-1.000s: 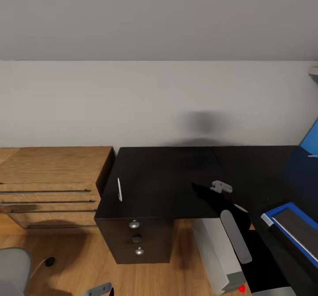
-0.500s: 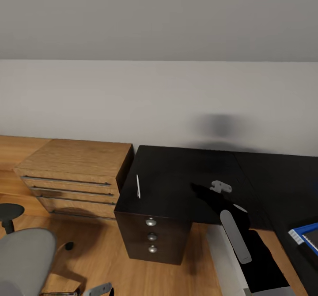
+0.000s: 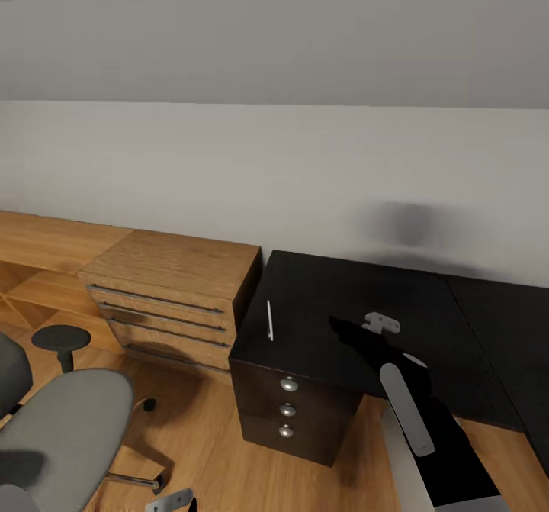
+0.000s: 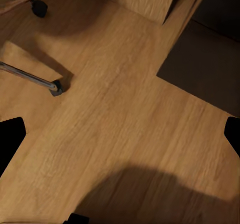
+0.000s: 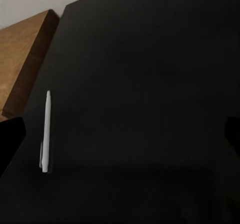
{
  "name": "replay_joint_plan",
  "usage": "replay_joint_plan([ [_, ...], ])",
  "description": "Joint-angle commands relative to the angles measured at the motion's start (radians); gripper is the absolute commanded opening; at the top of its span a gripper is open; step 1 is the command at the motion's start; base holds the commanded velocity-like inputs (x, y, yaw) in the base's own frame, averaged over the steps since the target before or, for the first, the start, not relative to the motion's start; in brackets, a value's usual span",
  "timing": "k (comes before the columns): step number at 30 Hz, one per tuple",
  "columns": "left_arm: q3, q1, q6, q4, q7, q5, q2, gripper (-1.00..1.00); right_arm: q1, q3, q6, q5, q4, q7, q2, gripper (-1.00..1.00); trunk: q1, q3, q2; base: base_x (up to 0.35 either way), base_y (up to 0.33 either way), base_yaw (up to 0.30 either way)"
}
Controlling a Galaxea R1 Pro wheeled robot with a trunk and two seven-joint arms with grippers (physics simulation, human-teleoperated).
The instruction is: In the bedroom, organize the workspace by keeping the computer under the desk, ensuring the monitor is on the desk, placing the keyboard on the desk next to the monitor, placing the mouse on the desk next to the keyboard, moving the folder from the swivel chair onto the desk next to the mouse, stacking the notebook on top of the folder with the pen on top of the notebook, and positioning the swivel chair next to the desk.
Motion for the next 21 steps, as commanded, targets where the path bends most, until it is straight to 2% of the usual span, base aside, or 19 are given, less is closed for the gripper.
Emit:
replay_joint_plan([
  [1,-0.003,-0.002,-0.002,-0.002,0.007,-0.003,0.000,1.00,-0.001,0.002,0.002,-0.011,-0.002,-0.010,-0.001,1.00,0.000,-0.001,-0.001,0.000,0.000,0.280],
  [8,-0.003,-0.002,-0.002,-0.002,0.007,-0.003,-0.001,1.00,-0.001,0.002,0.003,-0.011,-0.002,-0.006,-0.003,1.00,0.000,-0.001,-0.001,0.000,0.000,0.156],
  [21,-0.003,-0.002,-0.004,-0.002,0.007,-0.005,-0.001,1.00,-0.001,0.001,0.003,-0.010,-0.001,-0.004,-0.011,1.00,0.000,-0.002,-0.001,0.000,0.000,0.020],
])
